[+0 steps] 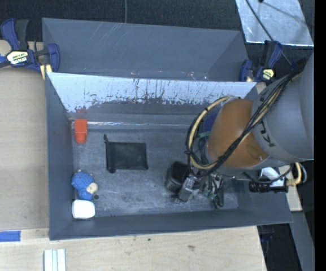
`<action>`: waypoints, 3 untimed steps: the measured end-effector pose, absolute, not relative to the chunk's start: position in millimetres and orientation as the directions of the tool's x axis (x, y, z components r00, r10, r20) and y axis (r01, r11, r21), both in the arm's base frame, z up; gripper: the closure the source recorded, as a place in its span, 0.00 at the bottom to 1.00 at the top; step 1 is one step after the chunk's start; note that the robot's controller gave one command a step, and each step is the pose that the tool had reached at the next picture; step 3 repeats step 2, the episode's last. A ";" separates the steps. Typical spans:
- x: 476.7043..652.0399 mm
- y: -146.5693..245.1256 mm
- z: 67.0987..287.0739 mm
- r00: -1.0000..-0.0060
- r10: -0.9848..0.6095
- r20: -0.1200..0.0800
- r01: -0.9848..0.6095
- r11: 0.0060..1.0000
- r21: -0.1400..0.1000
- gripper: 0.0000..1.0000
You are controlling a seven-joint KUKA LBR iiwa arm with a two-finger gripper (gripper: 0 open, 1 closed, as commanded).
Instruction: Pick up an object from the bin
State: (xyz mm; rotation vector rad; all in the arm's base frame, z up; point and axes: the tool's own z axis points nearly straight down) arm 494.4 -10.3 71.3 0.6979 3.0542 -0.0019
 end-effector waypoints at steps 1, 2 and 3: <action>507.6 10.8 195.4 -0.901 0.435 -0.005 0.435 0.901 0.002 1.00; 521.2 -4.2 282.6 -0.900 0.436 -0.005 0.436 0.900 0.001 1.00; 521.2 -4.2 282.6 -0.900 0.436 -0.005 0.436 0.900 0.001 1.00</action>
Offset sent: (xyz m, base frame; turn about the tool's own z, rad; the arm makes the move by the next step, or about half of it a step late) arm 0.0121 0.0208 0.1220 0.0035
